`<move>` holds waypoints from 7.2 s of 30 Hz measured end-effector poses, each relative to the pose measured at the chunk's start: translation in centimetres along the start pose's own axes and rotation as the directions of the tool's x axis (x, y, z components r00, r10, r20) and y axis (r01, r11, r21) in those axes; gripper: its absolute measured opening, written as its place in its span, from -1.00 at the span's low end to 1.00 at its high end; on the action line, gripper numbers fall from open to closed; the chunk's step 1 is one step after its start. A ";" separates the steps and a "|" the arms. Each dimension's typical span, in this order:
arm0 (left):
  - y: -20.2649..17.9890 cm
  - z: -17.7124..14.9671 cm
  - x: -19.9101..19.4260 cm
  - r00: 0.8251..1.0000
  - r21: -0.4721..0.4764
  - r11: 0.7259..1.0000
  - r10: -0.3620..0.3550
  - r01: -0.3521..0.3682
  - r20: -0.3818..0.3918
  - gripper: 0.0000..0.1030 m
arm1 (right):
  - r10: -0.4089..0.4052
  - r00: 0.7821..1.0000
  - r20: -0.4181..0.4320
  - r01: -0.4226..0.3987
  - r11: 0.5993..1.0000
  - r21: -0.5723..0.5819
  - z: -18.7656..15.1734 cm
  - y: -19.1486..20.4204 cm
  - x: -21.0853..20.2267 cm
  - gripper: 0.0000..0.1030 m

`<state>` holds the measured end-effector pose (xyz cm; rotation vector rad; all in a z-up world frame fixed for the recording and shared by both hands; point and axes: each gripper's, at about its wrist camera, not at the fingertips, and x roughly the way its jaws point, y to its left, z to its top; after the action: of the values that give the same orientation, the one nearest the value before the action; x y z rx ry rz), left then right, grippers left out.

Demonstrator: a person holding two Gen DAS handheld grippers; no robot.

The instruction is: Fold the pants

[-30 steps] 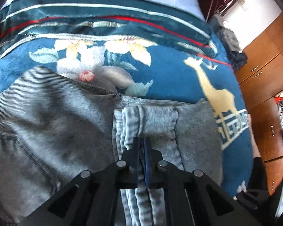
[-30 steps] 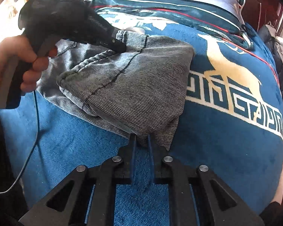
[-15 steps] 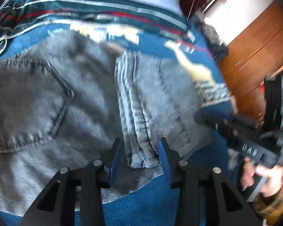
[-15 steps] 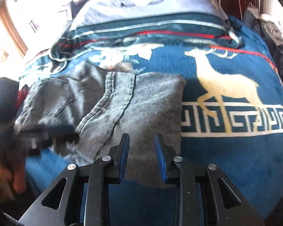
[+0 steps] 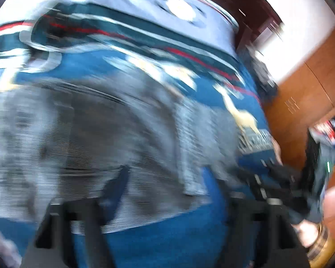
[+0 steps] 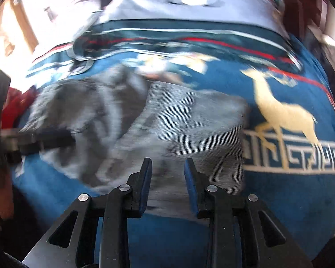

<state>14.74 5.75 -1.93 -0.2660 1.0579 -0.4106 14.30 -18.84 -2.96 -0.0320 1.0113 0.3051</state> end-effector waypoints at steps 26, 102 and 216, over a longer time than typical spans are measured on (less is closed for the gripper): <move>21.7 2.0 -1.1 0.978 -0.302 0.933 0.163 -0.195 -0.130 0.87 | 0.160 0.986 -0.039 -0.144 0.728 -0.671 0.0 28.3 6.5 0.14; 4.7 10.9 -4.2 0.991 -0.105 0.987 -0.127 0.123 -0.033 -0.76 | 0.103 0.967 0.232 -0.029 0.953 -0.302 4.5 19.1 -0.3 -0.69; -7.9 3.8 5.2 0.998 0.236 0.970 0.061 -0.055 -0.019 -0.01 | -0.013 0.990 0.143 -0.048 0.908 0.416 1.1 -12.9 -1.1 -0.22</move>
<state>18.77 -3.56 -1.02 -0.0181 1.0291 -0.4836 18.12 -31.32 -2.87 0.3853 0.9168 0.0992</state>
